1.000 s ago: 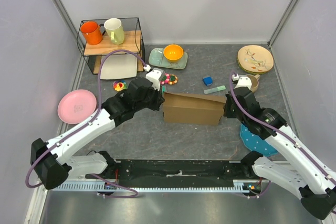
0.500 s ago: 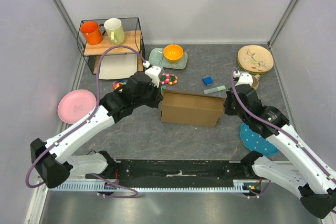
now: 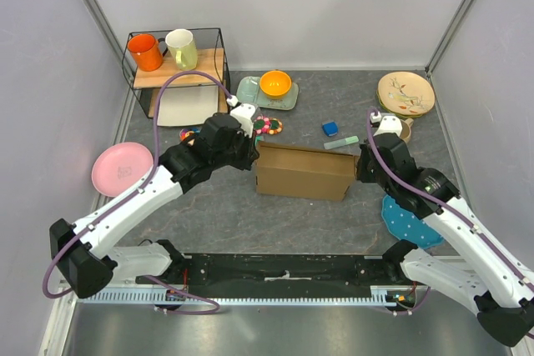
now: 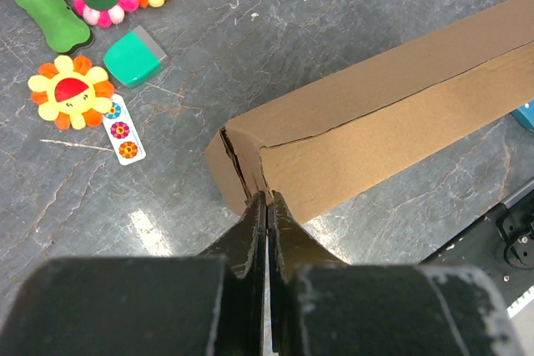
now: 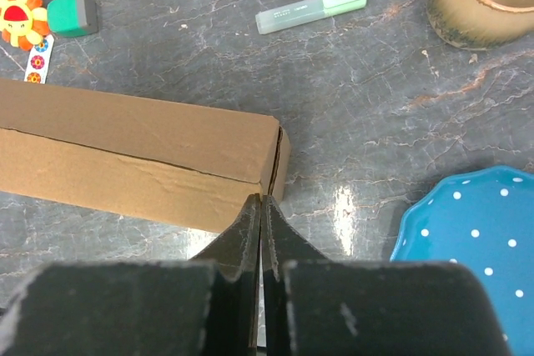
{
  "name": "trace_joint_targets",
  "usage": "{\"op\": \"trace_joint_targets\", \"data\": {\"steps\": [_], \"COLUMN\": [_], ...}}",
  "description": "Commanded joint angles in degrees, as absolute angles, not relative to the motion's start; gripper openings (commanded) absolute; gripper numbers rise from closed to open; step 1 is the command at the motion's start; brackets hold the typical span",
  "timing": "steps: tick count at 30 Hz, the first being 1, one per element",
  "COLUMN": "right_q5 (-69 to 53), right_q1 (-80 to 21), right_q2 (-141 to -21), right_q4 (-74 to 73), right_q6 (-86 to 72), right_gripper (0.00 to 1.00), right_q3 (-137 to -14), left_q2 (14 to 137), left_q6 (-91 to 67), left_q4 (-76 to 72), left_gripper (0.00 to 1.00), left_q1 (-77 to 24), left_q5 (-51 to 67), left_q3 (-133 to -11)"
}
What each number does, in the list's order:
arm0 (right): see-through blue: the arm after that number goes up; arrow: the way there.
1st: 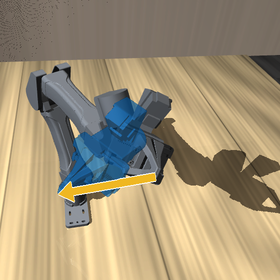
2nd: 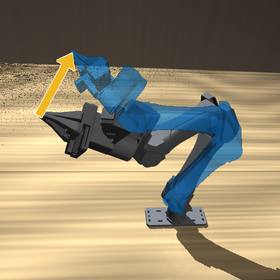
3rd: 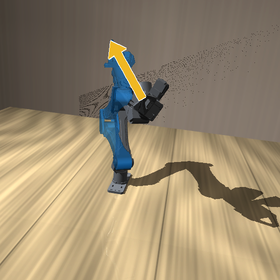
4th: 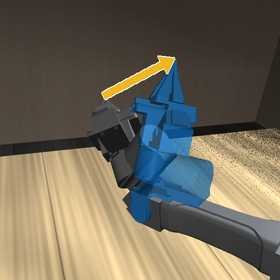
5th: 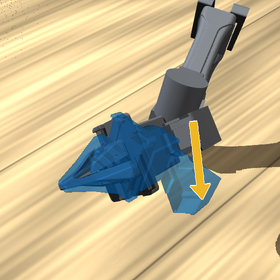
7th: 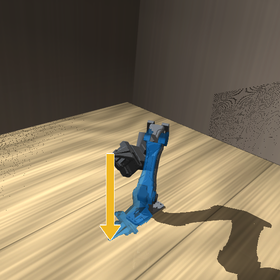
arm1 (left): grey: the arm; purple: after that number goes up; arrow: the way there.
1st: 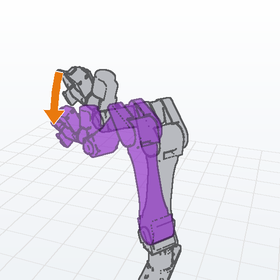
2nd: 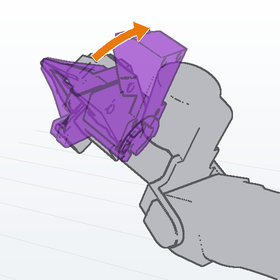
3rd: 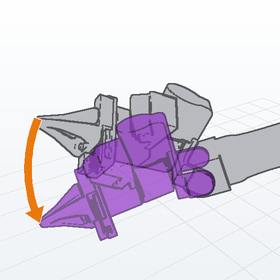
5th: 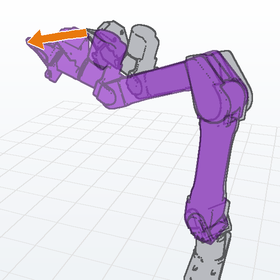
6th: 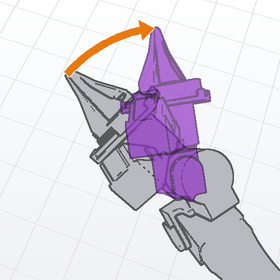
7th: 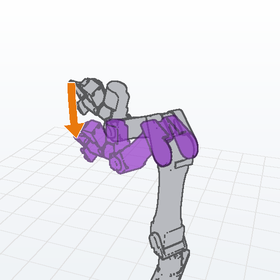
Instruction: Fold the paper box
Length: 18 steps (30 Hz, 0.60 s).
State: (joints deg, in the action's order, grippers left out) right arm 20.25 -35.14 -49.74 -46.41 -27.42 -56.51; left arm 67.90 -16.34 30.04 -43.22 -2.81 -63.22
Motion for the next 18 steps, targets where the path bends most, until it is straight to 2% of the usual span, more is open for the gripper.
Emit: {"op": "trace_joint_targets", "data": {"steps": [1,18], "right_q5": [21.5,23.4], "right_q1": [-35.3,-35.4], "right_q2": [-50.4,-52.6], "right_q4": [-44.0,-43.9], "right_q6": [-27.2,-26.6], "right_gripper": [0.01,0.03], "right_q3": [-60.5,-62.9], "left_q2": [68.6,71.3], "left_q6": [-14.9,-15.0], "left_q4": [29.0,29.6], "left_gripper": [0.02,0.02], "left_q1": [-42.6,-40.4], "left_q5": [-0.3,4.7], "left_q3": [-67.3,-68.0]}}
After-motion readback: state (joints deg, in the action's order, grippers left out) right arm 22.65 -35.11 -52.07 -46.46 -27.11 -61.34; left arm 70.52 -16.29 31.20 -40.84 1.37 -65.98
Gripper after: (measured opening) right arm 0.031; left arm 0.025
